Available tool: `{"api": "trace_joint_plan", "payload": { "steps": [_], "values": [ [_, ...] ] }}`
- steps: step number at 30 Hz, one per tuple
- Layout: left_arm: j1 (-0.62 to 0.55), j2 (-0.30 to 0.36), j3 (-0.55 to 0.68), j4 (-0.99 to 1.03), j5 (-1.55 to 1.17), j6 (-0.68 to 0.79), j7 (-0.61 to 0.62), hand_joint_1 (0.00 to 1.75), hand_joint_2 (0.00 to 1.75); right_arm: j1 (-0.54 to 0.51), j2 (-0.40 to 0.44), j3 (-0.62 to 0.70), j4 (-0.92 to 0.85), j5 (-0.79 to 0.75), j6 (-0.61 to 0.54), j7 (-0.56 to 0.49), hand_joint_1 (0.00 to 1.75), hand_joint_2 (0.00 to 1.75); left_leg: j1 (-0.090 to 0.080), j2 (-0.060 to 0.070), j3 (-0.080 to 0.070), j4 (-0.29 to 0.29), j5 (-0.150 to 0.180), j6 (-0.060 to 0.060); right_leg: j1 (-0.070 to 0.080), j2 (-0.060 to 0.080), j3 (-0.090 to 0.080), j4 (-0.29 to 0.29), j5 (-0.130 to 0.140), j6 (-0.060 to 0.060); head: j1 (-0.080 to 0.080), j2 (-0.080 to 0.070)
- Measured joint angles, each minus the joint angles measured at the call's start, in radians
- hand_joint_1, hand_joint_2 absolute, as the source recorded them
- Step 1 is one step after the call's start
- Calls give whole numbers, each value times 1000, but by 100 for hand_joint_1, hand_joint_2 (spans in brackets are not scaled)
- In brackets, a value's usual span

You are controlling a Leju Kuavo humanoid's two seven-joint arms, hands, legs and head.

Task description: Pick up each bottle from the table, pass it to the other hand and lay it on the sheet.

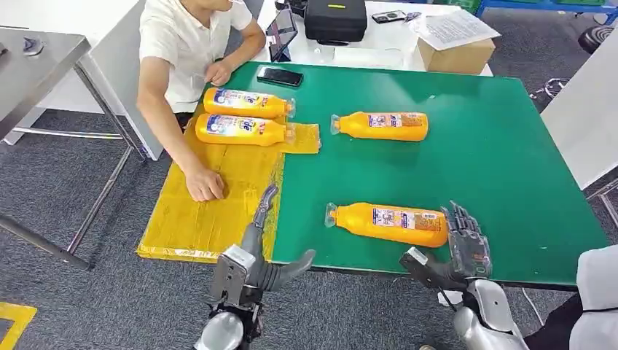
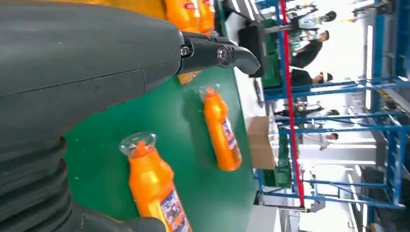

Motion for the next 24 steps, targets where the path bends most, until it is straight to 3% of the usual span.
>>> {"api": "trace_joint_plan", "payload": {
  "steps": [14, 24],
  "values": [
    [-18, 0, -23, -3, -15, 24, -17, 0, 175, -57, 23, 43, 64, -5, -6, -32, 0, 175, 0, 0, 1, 0, 1, 0, 0, 0, 0, 0, 1, 1, 0, 0],
    [-22, 1, -32, -3, 82, -55, 45, 0, 175, -107, 43, 67, 144, -33, 8, -44, 0, 175, 0, 0, 1, 0, 1, 0, 0, 0, 0, 0, 1, 1, 0, 0]
  ]
}}
